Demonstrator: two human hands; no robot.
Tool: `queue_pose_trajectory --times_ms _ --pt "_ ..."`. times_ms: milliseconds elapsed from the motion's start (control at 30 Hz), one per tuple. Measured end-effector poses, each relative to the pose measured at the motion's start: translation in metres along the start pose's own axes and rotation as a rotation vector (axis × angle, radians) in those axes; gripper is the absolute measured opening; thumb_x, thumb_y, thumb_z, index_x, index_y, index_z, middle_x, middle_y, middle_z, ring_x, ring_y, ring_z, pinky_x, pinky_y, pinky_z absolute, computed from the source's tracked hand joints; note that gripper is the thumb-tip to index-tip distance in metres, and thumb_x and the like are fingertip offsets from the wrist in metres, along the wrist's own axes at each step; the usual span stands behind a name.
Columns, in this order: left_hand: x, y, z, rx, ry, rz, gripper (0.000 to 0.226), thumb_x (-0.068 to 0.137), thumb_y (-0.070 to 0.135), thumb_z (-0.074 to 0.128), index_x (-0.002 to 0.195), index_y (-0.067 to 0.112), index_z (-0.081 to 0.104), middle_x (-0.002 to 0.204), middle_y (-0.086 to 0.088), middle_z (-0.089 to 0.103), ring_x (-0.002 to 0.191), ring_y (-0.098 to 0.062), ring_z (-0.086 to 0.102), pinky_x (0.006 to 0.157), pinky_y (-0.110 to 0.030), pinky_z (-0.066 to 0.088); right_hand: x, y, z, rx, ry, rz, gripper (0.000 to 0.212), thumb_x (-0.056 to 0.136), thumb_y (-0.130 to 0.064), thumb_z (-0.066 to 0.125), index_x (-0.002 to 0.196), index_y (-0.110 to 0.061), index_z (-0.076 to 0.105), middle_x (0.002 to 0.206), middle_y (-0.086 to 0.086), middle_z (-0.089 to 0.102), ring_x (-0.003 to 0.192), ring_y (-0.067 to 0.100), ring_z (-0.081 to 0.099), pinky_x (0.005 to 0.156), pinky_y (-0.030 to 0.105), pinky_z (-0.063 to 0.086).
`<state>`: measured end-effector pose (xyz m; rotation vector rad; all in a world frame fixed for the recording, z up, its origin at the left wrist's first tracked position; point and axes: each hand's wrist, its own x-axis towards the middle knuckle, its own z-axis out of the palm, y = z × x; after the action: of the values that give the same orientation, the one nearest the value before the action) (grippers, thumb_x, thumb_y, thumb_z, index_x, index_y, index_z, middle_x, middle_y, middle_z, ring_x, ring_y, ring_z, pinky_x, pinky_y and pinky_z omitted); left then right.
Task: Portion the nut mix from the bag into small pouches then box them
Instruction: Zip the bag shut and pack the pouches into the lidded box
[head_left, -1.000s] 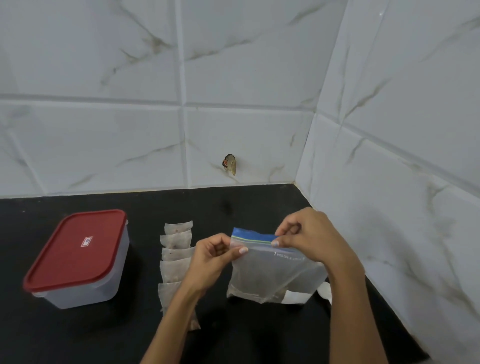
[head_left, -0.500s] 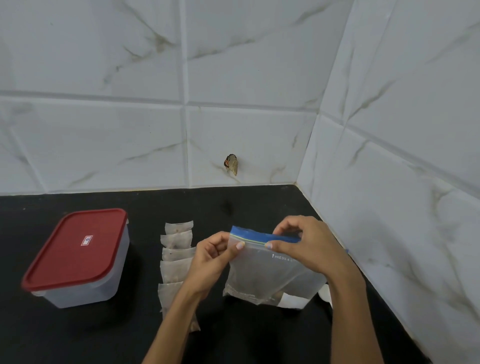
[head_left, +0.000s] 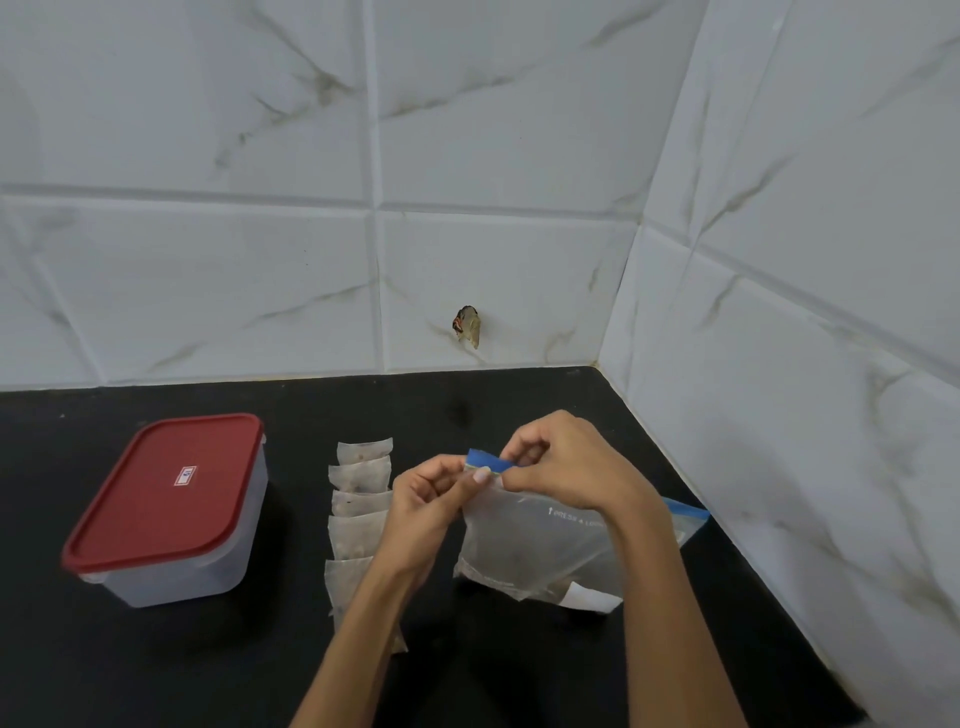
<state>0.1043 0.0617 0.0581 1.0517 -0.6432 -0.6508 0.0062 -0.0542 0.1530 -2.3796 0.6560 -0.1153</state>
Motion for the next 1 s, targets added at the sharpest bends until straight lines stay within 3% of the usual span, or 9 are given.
queue_pose_trajectory --times_ms 100,267,400,600,700,800,1000 --pt "0.0001 -0.0006 -0.0003 0.011 -0.010 -0.003 0.013 0.076 0.016 0.066 0.082 0.018 0.077 0.084 -0.007 0.073 0.081 -0.015 0.068 0.075 -0.026 0.056 0.0020 0.0011 0.0010 -0.013 0.007 -0.018 0.010 0.078 -0.018 0.073 0.087 -0.019 0.074 0.082 -0.001 0.069 0.080 0.012 0.065 0.076 0.025 0.055" --pt "0.0037 0.0004 -0.0018 0.084 -0.020 0.017 0.015 0.077 0.016 0.064 0.082 0.004 0.070 0.079 0.001 0.069 0.078 -0.008 0.065 0.072 -0.019 0.052 0.0019 0.0001 0.0026 -0.026 0.022 -0.039 0.011 0.080 -0.016 0.072 0.090 -0.014 0.075 0.081 0.001 0.069 0.079 0.016 0.066 0.072 0.024 0.054" --pt "0.0044 0.0005 -0.0024 0.114 -0.028 0.015 0.010 0.084 0.008 0.060 0.085 0.003 0.069 0.081 -0.001 0.070 0.080 -0.008 0.065 0.073 -0.017 0.051 0.0032 0.0004 0.0043 -0.030 0.006 -0.040 0.012 0.081 -0.017 0.071 0.092 -0.016 0.074 0.084 0.000 0.068 0.080 0.015 0.065 0.076 0.027 0.055" --pt "0.0043 0.0013 -0.0016 0.056 -0.015 -0.006 0.009 0.079 0.016 0.064 0.080 0.013 0.072 0.077 0.000 0.071 0.076 -0.008 0.067 0.069 -0.020 0.052 0.0015 0.0068 0.0003 -0.024 -0.003 0.001 0.020 0.080 -0.016 0.071 0.099 -0.018 0.073 0.092 -0.001 0.068 0.086 0.012 0.064 0.080 0.027 0.053" --pt "0.0050 0.0029 -0.0026 0.029 -0.038 -0.019 0.005 0.073 0.020 0.078 0.075 0.024 0.075 0.079 0.001 0.071 0.078 -0.010 0.067 0.071 -0.024 0.053 0.0000 0.0079 -0.0002 -0.063 0.030 0.006 0.015 0.080 -0.015 0.070 0.095 -0.017 0.074 0.087 0.001 0.068 0.081 0.014 0.065 0.076 0.029 0.055" --pt "0.0066 0.0020 -0.0022 0.028 -0.045 -0.015 0.025 0.070 0.019 0.082 0.088 0.010 0.069 0.086 -0.007 0.073 0.083 -0.017 0.069 0.074 -0.026 0.055 -0.0006 0.0067 0.0006 -0.066 0.042 -0.016 0.011 0.080 -0.015 0.070 0.090 -0.016 0.074 0.081 0.001 0.068 0.078 0.018 0.066 0.070 0.028 0.055" --pt "0.0092 0.0026 0.0040 0.064 0.023 0.014 0.015 0.070 0.008 0.070 0.081 0.003 0.061 0.077 -0.008 0.074 0.073 -0.015 0.071 0.066 -0.021 0.055 -0.0008 0.0092 0.0030 -0.034 0.026 -0.019 0.014 0.079 -0.024 0.073 0.092 -0.018 0.074 0.083 -0.001 0.069 0.080 0.016 0.066 0.077 0.033 0.057"
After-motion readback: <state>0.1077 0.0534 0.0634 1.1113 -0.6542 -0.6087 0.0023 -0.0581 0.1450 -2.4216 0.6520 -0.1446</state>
